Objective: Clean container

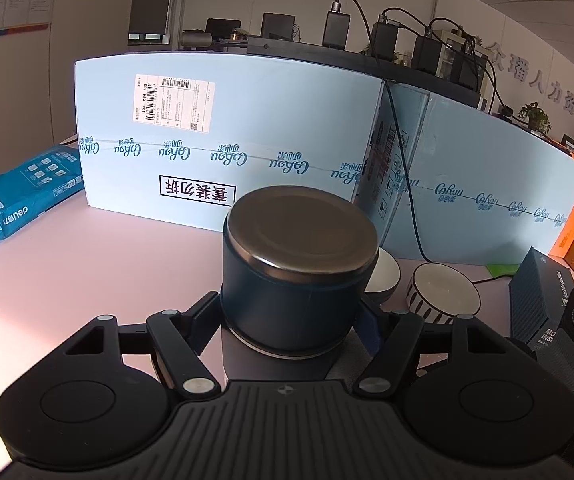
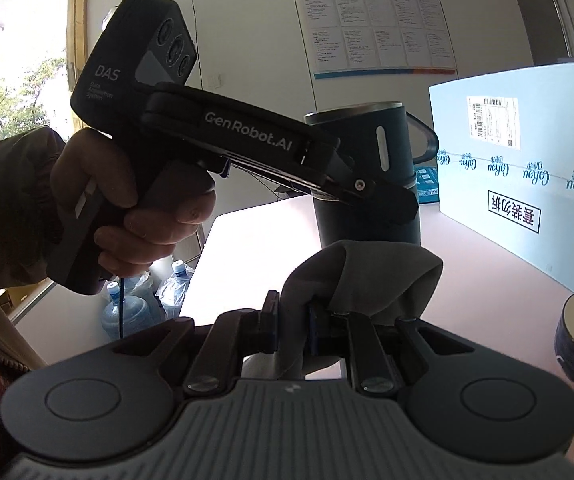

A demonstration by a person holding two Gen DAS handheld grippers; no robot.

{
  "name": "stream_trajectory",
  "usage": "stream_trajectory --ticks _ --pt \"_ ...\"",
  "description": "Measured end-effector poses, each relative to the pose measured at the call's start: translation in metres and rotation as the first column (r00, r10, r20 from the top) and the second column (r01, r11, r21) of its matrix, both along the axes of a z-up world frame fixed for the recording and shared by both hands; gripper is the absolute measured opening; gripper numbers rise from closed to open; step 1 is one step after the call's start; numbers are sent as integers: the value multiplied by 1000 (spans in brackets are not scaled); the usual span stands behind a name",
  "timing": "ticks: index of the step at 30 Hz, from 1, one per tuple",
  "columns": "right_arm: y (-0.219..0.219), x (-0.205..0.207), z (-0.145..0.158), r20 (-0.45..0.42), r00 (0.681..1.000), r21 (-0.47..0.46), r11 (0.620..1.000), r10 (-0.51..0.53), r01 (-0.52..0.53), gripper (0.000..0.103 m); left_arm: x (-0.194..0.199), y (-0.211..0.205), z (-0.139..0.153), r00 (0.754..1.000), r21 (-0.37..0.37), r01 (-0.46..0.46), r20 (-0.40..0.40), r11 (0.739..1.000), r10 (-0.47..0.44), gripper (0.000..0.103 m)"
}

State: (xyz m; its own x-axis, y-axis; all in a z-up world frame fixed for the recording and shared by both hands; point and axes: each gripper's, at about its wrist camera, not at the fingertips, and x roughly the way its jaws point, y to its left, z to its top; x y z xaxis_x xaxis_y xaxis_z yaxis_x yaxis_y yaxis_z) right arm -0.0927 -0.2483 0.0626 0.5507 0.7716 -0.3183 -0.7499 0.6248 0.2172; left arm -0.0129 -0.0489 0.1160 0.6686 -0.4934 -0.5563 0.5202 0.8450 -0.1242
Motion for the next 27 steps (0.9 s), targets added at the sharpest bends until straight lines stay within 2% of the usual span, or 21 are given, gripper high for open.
stream_trajectory --ticks 6,10,14,17,27 --pt "10 10 -16 -134 990 -20 999 -50 48 19 -1 0 -1 1000 -1 -2 -5 1000 2 65" --pt "11 18 -30 -235 963 -62 991 -130 118 19 -3 2 -2 1000 -5 -3 -10 1000 3 65" --pt "10 23 -37 -287 932 -103 975 -221 199 19 -2 2 -1 1000 -3 -2 -15 1000 2 65" --pt "9 18 -34 -266 932 -132 967 -247 218 19 -2 3 -1 1000 -4 0 -19 1000 0 66" --pt "17 12 3 -104 966 -239 949 -237 207 19 0 9 -6 998 -15 2 -58 1000 -3 66"
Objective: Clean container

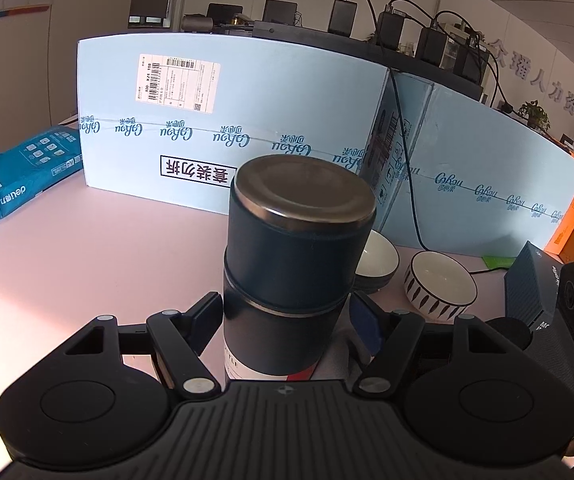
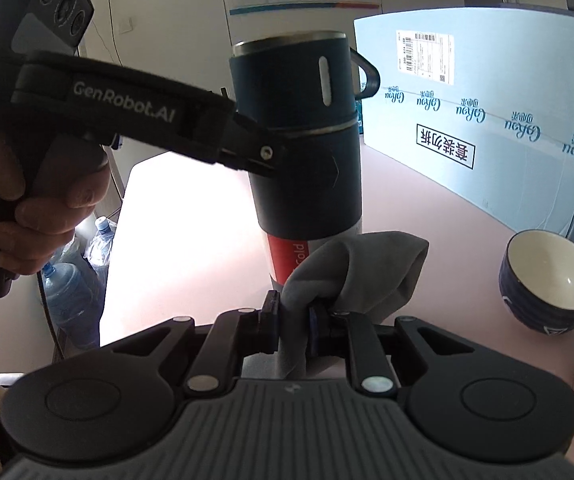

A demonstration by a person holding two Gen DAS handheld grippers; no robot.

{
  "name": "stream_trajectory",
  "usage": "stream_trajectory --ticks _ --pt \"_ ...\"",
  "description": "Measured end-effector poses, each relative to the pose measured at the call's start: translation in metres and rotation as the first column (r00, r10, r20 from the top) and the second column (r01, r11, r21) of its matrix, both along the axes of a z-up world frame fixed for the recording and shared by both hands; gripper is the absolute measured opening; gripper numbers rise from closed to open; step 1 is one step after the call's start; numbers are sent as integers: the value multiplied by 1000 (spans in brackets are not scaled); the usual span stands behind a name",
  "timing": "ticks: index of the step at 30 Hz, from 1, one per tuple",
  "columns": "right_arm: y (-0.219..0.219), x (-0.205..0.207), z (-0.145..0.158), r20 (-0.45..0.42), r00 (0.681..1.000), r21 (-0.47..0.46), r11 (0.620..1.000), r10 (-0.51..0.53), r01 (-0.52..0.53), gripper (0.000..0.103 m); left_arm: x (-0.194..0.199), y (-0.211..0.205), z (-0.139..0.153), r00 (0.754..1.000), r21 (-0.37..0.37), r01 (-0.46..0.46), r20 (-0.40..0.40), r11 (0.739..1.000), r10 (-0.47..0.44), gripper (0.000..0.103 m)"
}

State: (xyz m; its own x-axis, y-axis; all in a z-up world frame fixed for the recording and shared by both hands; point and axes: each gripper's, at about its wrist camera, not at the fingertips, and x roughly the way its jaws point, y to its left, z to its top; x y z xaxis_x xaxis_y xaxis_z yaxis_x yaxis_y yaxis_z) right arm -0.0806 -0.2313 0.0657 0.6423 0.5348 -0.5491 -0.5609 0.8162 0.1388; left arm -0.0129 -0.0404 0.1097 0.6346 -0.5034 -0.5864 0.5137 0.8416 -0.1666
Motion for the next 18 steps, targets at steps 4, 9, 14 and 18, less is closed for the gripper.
stream_trajectory --ticks 4,9,14,18 --pt "1 4 0 -5 1000 -28 1000 7 -8 19 2 1 -1 999 -11 -31 -14 999 31 66" --pt "5 16 -9 -35 999 -65 998 3 -5 19 0 -2 -4 992 -35 -122 -36 992 120 74" --pt "5 28 -20 -72 997 -106 994 -12 4 19 0 -8 -8 976 -64 -203 -89 977 197 75" --pt "5 33 -25 -73 997 -148 989 -24 13 19 0 -17 -10 959 -59 -268 -106 962 261 79"
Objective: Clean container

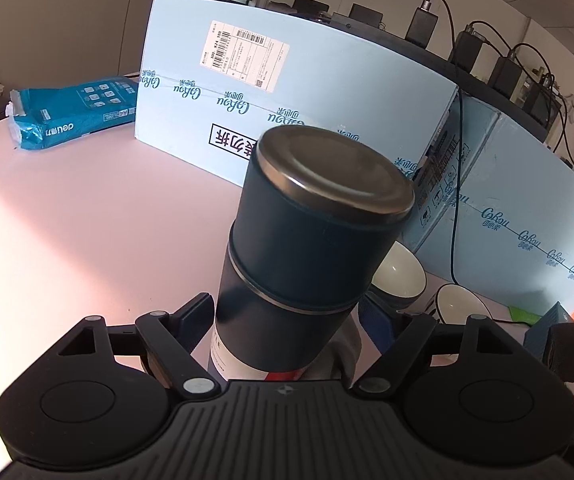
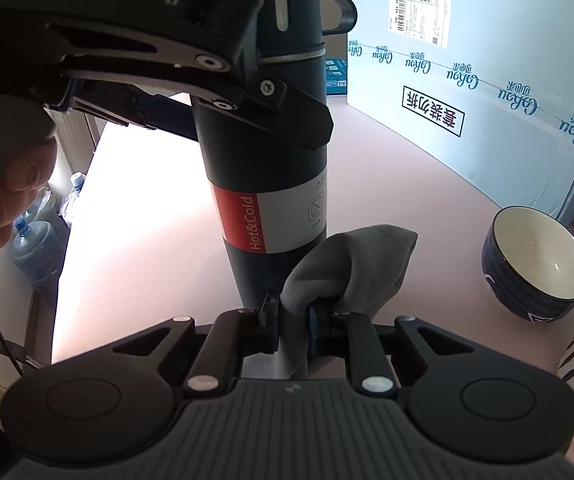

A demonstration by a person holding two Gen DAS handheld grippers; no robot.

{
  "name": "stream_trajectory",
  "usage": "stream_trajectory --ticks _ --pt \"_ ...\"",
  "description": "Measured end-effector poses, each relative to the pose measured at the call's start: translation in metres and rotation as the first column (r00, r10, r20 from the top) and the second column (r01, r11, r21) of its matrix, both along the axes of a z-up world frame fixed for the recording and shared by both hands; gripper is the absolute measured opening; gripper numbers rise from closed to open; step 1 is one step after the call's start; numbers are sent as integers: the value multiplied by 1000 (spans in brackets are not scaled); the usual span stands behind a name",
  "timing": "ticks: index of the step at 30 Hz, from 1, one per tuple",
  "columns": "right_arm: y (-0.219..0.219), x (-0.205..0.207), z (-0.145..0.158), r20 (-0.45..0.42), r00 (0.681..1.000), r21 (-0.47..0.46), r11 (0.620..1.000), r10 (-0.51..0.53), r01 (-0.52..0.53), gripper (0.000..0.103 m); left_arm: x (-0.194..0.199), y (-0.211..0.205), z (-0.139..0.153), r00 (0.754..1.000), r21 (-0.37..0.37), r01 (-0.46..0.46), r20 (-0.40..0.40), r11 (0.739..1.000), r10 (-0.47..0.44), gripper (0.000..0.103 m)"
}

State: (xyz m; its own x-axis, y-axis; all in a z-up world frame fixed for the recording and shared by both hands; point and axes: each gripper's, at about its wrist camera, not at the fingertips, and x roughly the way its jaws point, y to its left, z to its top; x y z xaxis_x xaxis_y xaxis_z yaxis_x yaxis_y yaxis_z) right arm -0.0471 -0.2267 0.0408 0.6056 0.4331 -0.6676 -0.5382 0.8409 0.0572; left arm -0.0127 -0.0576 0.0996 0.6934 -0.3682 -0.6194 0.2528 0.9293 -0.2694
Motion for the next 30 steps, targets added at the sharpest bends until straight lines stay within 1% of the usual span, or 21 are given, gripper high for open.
stream_trajectory --ticks 1,4,8,11,14,19,20,23,25,28,30 --pt "0 1 -1 3 1000 -13 1000 0 0 19 0 -3 0 1000 1 -20 -2 1000 20 82" --pt "1 5 -4 3 1000 -42 999 -5 6 19 -2 -14 0 995 11 -99 0 995 99 84" --pt "-3 9 -10 -9 1000 -39 999 -17 17 19 -6 -31 -1 976 33 -217 16 976 217 88" --pt "-8 11 -15 -14 1000 -30 999 -23 23 18 -7 -45 -1 950 61 -311 32 948 310 90" --pt "-16 14 -19 -25 999 -15 999 -30 30 18 -7 -57 -1 923 83 -385 41 919 383 95" --pt "-29 20 -27 -42 999 -4 1000 -31 30 18 2 -74 0 866 129 -500 47 856 498 95" --pt "-32 21 -28 -46 999 -2 1000 -30 30 18 3 -75 0 853 127 -521 49 844 519 95" --pt "-39 23 -32 -56 998 5 1000 -27 27 18 5 -76 1 799 100 -601 63 793 598 95" --pt "-42 23 -33 -70 997 23 999 -31 33 18 7 -74 1 775 75 -632 61 772 629 95" --pt "-44 21 -30 -89 995 49 998 -38 43 18 9 -75 -1 758 74 -652 41 755 651 95" --pt "-44 19 -29 -85 996 52 998 -30 34 18 9 -76 -3 758 80 -652 29 754 652 94"
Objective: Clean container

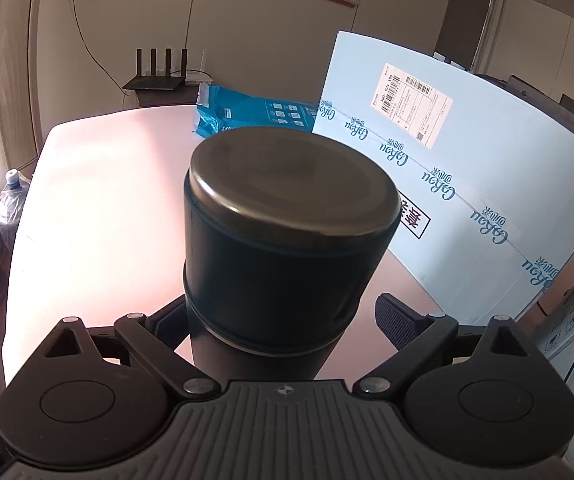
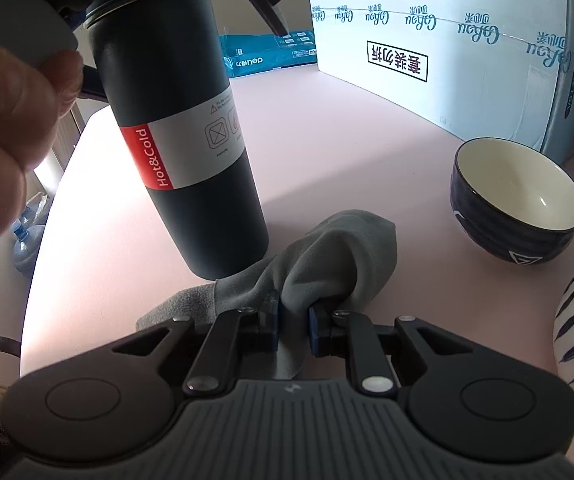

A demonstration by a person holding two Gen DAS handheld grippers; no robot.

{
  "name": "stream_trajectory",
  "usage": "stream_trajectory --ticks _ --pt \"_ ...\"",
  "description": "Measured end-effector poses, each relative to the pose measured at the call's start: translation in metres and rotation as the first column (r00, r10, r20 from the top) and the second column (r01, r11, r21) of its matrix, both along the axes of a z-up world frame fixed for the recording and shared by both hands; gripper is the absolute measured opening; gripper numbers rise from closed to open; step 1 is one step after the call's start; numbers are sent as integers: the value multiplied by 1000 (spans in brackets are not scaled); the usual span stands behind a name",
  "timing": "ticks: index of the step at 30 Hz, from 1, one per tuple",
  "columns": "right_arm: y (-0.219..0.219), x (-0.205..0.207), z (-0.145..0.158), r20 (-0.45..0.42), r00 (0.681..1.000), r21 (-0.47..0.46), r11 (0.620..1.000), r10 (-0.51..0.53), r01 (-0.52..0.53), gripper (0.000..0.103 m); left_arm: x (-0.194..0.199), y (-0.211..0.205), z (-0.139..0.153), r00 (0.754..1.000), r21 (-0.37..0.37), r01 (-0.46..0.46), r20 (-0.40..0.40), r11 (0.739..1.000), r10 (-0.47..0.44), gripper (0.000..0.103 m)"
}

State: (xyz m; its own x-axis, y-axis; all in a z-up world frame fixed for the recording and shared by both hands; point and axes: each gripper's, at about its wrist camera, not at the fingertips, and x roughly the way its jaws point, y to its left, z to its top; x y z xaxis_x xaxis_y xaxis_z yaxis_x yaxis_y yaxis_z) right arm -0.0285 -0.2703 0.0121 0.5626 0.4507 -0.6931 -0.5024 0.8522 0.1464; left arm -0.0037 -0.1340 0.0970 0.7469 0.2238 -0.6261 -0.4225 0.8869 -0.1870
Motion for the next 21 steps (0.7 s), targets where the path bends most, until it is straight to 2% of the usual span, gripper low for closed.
stream_trajectory --ticks 2,5,10,13,15,18,21 --pt "1 -2 0 3 1000 0 1000 7 -7 18 -2 1 -2 1000 0 11 7 1000 -11 91" --pt "2 -8 1 6 1000 2 1000 13 -13 18 -3 9 -4 997 -9 68 21 998 -68 72" --pt "2 -7 1 10 1000 -3 1000 20 -20 18 -5 28 -6 980 -16 200 19 980 -200 69" --pt "1 -11 3 14 1000 -6 1000 16 -16 18 -10 43 -7 951 -18 309 25 951 -308 68" --pt "1 -10 3 13 1000 -8 1000 12 -12 18 -10 52 -7 911 -6 411 21 912 -411 67" --pt "3 -11 4 11 1000 -19 1000 12 -12 18 -12 61 -6 825 41 563 21 825 -564 66" --pt "5 -11 5 12 1000 -39 999 17 -16 18 -6 71 -4 686 65 725 12 685 -727 65"
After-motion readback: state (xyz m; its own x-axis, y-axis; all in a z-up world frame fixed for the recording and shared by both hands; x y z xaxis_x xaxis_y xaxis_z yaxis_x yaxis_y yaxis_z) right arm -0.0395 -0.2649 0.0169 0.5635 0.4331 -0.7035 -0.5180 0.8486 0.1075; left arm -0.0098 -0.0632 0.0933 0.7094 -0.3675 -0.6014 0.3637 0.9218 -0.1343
